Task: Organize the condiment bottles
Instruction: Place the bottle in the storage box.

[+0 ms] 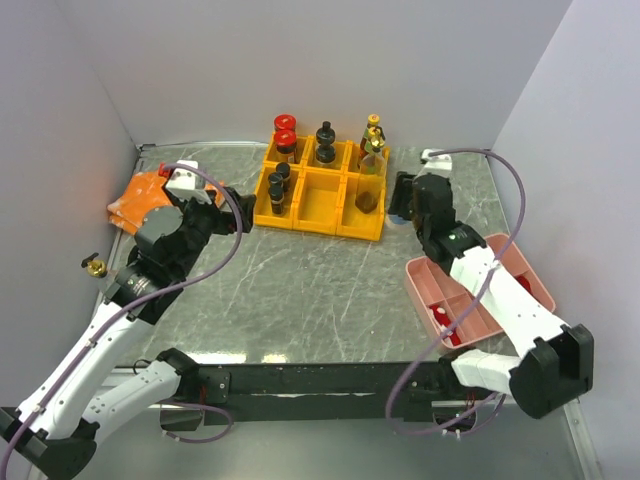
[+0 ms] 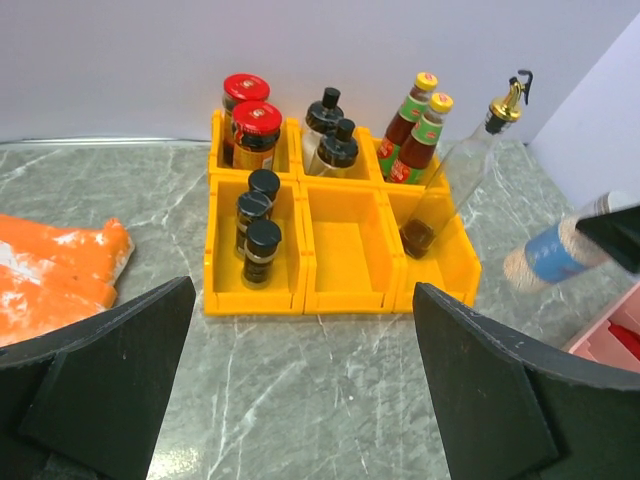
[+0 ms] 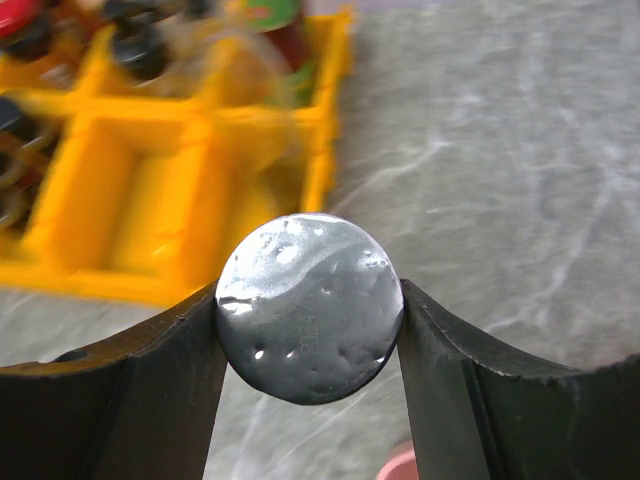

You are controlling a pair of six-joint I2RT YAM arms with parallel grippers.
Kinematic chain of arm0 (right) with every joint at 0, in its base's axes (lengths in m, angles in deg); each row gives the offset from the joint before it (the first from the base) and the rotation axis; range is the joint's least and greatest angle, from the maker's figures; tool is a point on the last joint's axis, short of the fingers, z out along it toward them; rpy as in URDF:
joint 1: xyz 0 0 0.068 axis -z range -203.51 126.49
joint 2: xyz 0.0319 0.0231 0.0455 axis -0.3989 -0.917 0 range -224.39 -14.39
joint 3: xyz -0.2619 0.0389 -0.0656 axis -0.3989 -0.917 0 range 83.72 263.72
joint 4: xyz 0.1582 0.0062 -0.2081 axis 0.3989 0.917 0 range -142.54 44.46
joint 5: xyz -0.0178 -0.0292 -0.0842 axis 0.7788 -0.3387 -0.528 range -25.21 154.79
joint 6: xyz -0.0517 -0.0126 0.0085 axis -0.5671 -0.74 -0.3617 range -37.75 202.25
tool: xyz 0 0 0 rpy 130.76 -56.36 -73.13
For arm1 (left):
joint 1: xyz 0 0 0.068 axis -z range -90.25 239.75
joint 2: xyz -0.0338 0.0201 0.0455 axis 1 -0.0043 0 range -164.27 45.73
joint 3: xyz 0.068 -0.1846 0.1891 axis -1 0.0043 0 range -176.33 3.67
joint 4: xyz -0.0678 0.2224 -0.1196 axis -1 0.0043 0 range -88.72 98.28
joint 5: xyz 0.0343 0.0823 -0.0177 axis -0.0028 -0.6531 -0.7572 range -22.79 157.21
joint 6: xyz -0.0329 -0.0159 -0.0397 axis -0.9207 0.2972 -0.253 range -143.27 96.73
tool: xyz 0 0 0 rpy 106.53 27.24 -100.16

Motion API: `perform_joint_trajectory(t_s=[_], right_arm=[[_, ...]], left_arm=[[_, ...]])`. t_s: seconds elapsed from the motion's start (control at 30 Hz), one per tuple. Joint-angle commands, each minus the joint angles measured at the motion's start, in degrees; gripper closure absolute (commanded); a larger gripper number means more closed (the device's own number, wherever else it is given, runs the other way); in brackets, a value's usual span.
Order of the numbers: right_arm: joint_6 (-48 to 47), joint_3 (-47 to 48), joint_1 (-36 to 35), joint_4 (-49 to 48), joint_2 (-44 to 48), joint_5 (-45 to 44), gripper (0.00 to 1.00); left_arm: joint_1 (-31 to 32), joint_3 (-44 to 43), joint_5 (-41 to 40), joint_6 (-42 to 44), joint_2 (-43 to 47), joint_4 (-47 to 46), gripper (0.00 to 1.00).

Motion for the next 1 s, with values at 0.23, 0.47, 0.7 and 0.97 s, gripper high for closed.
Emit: perform_joint_trajectory(t_s=[0.23, 0.47, 0.7, 0.97], right_arm=[[2.35, 14.8, -18.75, 1.27, -3.59, 3.85, 0.66], [-2.66, 25.43, -20.96, -4.79, -20.18, 2.63, 0.66], [-8.2, 39.66, -20.96, -5.06, -35.58, -4.49, 0.66], [-9.26, 45.83, -19.2, -8.22, -45.34, -9.15, 0.68]], left_arm=[[-0.18, 1.84, -7.39, -0.07, 4.88, -4.04, 0.04], [-0.35, 3.51, -10.82, -0.07, 8.66, -5.53, 0.04], [-0.35, 2.72, -10.21, -0.42, 8.84, -4.92, 0.04], [-0.44, 2.81, -9.42, -0.69, 10.15, -5.0, 0.04]])
